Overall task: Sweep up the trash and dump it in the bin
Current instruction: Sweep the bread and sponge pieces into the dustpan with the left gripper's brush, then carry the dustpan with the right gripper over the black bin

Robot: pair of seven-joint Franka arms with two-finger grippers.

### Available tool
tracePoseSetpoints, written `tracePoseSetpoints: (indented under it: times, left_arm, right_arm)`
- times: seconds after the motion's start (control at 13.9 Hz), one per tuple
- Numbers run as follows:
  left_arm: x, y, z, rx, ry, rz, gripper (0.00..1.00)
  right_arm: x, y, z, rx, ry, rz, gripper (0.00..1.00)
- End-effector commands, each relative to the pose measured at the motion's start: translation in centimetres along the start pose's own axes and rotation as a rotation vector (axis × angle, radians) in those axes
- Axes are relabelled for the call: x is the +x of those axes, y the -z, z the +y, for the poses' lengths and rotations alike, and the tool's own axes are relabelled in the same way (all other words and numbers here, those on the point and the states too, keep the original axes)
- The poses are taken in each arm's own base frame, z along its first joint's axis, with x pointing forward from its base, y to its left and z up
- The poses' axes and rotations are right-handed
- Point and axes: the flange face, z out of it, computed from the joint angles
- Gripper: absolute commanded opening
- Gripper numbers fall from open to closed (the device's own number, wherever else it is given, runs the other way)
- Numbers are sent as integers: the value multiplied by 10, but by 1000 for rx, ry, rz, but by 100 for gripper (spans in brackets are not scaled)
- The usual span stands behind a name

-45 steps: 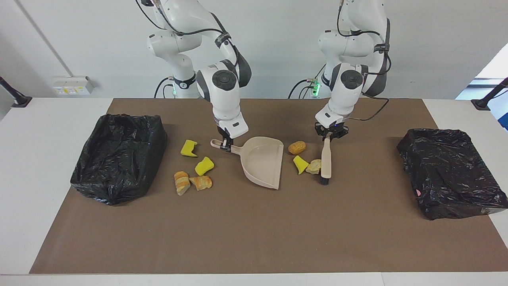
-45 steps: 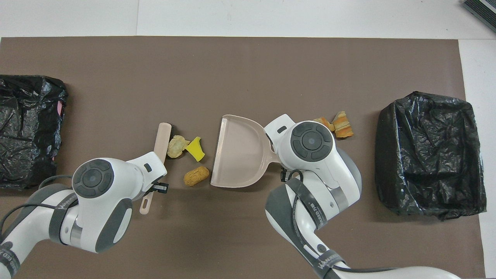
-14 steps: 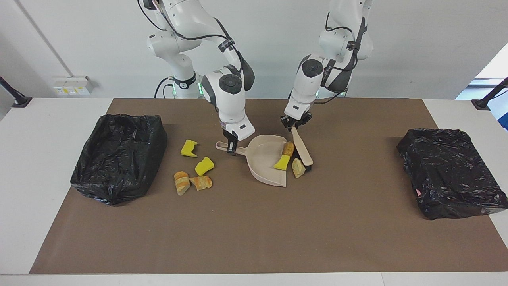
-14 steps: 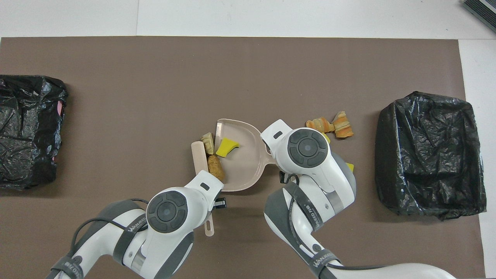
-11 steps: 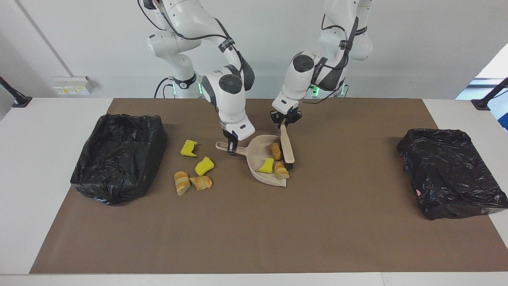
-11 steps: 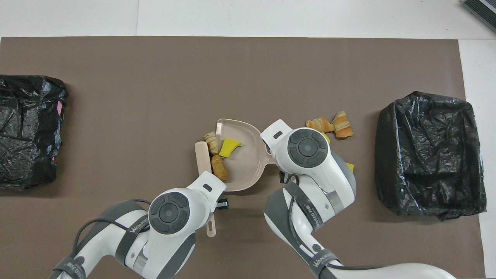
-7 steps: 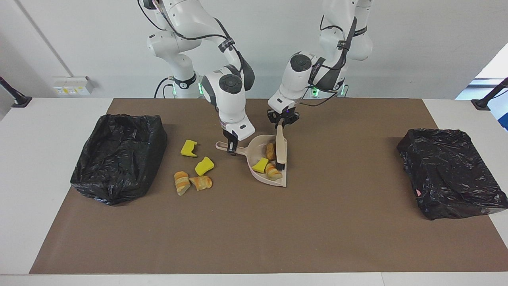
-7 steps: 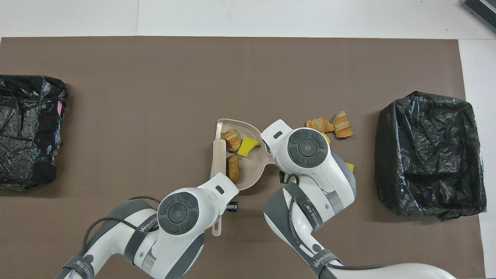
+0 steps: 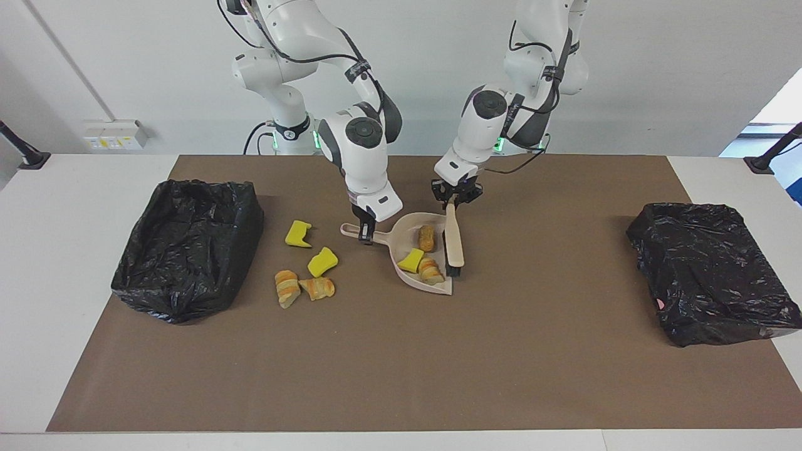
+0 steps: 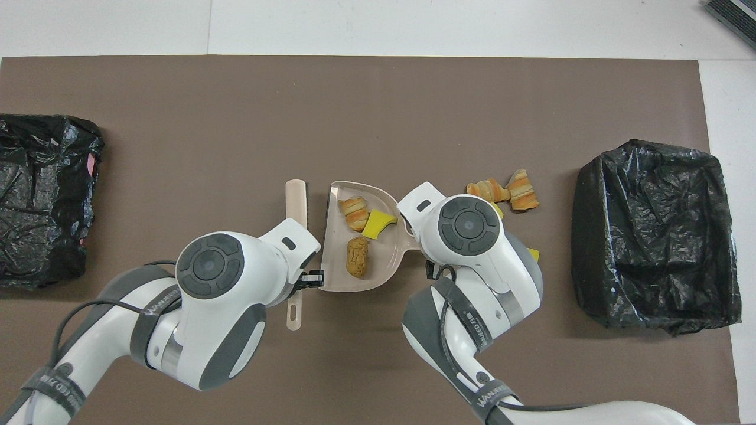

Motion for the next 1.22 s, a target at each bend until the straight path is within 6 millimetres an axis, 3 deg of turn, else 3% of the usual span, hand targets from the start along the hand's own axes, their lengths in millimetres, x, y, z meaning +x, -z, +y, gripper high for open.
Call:
tracePoseSetpoints:
  times: [0.0, 0.29, 0.43, 0.65, 0.93, 1.15]
  left_arm:
    - [-14, 22, -27, 39, 9, -36, 0]
    - [-18, 20, -31, 43, 14, -39, 0]
    - [-17, 19, -35, 44, 23, -43, 0]
    - [-17, 19, -36, 44, 25, -43, 0]
    - [-28, 19, -27, 48, 100, -35, 0]
    - [-79, 2, 0, 55, 109, -18, 0]
  right_arm:
    - [-1, 4, 0, -1, 22, -17, 0]
    - [-2, 3, 0, 0, 21, -18, 0]
    - [-7, 13, 6, 5, 11, -25, 0]
    - [-29, 65, 26, 4, -1, -32, 0]
    - [-94, 111, 44, -14, -50, -4, 0]
    - [-171, 162, 56, -31, -110, -6, 0]
